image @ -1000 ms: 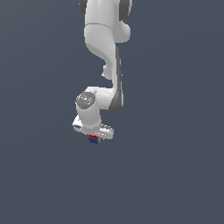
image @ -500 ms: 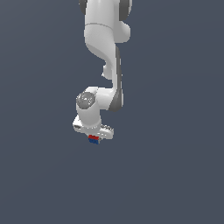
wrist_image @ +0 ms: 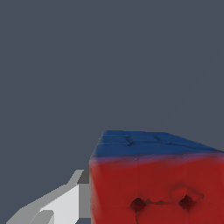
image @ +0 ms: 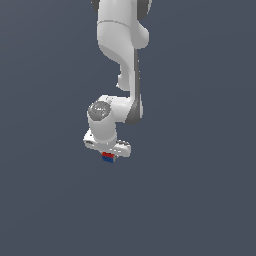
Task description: Pick up the object and move it to a goal position.
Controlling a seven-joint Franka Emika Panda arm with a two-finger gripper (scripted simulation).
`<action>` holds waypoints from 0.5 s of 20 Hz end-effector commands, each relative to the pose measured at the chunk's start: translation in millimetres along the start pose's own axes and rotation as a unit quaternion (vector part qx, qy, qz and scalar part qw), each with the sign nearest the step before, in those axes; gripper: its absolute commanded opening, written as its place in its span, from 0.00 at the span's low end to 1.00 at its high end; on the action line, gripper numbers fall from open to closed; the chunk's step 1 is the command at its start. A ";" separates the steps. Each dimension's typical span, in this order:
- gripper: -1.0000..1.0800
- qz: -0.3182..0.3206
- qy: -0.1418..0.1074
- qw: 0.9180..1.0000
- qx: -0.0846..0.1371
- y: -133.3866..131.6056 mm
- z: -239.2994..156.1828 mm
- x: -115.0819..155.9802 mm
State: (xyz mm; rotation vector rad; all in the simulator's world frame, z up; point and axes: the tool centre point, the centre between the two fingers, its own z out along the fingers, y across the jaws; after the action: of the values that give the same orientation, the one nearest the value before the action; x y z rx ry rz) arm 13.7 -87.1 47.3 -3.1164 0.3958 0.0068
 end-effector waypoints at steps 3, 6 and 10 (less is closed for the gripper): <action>0.00 0.000 0.002 1.000 0.000 -7.5 -23.8 -5.0; 0.00 0.000 0.002 1.000 0.000 -14.5 -45.7 -10.7; 0.00 0.000 0.002 1.000 0.000 -26.5 -83.5 -20.4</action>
State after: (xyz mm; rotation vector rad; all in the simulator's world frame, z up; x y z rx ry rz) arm 2.7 -62.0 114.7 -3.1165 0.3957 0.0067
